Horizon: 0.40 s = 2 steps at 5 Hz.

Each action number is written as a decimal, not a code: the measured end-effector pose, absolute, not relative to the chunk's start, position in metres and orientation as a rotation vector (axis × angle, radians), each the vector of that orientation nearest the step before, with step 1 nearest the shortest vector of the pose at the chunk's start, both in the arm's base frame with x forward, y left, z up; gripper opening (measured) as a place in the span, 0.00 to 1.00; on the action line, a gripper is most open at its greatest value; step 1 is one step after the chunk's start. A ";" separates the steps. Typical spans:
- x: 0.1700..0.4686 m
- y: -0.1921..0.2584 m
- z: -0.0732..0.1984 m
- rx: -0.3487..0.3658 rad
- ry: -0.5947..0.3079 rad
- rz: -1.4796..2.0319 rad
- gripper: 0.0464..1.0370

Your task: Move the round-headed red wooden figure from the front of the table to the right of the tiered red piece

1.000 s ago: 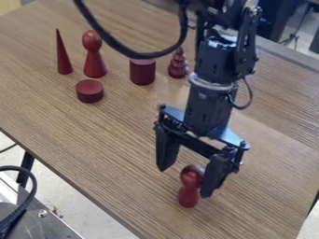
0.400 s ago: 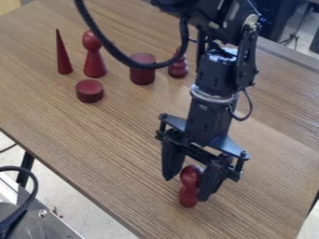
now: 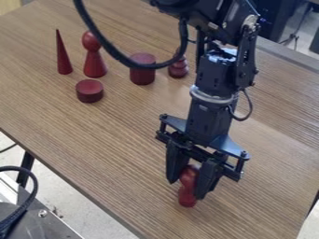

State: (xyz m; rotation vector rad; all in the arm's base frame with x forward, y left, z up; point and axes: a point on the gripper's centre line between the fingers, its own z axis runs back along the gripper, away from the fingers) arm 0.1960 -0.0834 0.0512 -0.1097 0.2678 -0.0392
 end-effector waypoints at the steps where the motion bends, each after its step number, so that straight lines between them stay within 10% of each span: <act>1: 0.216 -0.079 0.066 -0.065 0.198 -0.050 0.47; 2: 0.254 -0.059 0.091 -0.051 0.030 -0.048 0.47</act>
